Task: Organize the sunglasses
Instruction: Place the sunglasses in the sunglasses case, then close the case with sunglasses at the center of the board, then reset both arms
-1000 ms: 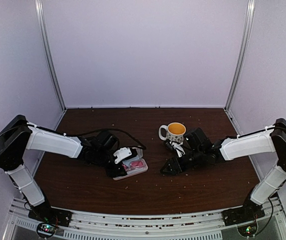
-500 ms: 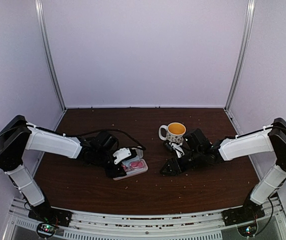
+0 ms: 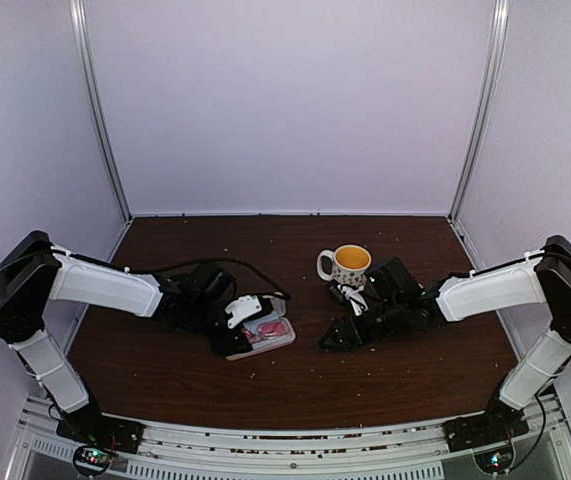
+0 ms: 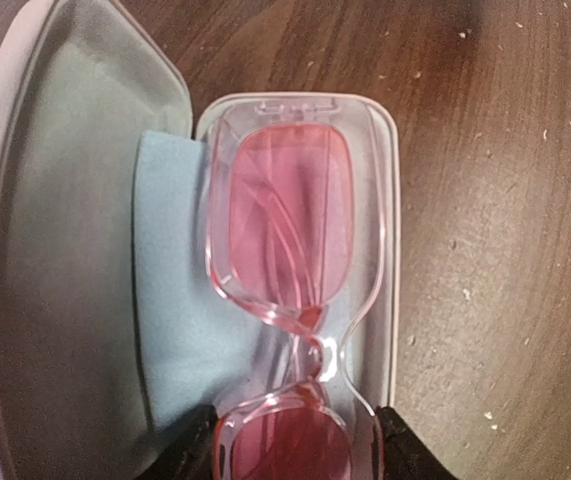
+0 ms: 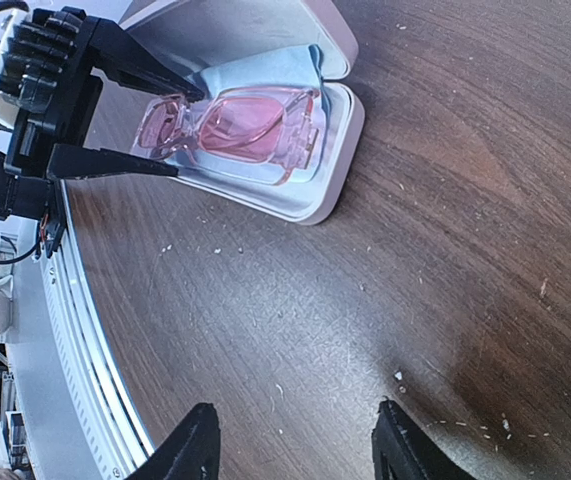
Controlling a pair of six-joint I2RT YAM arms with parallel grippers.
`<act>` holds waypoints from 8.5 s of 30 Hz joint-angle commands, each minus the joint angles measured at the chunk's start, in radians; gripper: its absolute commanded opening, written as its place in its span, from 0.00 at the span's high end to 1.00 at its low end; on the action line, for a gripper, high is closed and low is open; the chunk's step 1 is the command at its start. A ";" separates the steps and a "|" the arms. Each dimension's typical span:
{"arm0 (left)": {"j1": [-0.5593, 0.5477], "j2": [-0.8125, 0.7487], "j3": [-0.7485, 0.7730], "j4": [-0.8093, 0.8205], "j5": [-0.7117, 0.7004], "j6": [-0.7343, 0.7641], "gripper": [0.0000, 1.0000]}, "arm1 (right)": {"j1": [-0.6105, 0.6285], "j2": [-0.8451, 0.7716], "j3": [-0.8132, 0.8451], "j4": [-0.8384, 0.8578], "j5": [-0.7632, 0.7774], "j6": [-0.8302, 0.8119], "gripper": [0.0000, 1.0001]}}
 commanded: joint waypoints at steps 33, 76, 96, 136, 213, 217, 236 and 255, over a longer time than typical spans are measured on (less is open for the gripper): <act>-0.002 -0.327 -0.053 0.061 0.084 -0.100 0.42 | 0.002 0.000 0.011 0.002 0.046 0.012 0.47; 0.123 -0.103 0.160 0.003 -0.098 -0.444 0.17 | 0.154 0.319 0.406 -0.183 0.397 0.087 0.67; 0.124 -0.043 0.142 0.061 -0.038 -0.507 0.30 | 0.155 0.357 0.413 -0.172 0.392 0.095 0.75; 0.014 -0.097 -0.140 0.373 0.072 -0.520 0.49 | 0.181 0.376 0.381 -0.132 0.464 0.191 0.92; -0.310 -0.042 -0.130 0.258 -0.224 -0.495 0.39 | 0.152 0.224 0.268 -0.043 0.398 0.237 0.87; -0.310 -0.040 -0.133 0.260 -0.224 -0.499 0.39 | 0.143 0.213 0.240 -0.014 0.369 0.250 0.87; -0.309 -0.028 -0.130 0.237 -0.259 -0.490 0.39 | 0.080 0.162 0.088 0.218 0.174 0.360 0.79; -0.310 -0.091 -0.122 0.180 -0.340 -0.483 0.32 | 0.057 0.019 0.027 0.022 0.328 0.225 0.64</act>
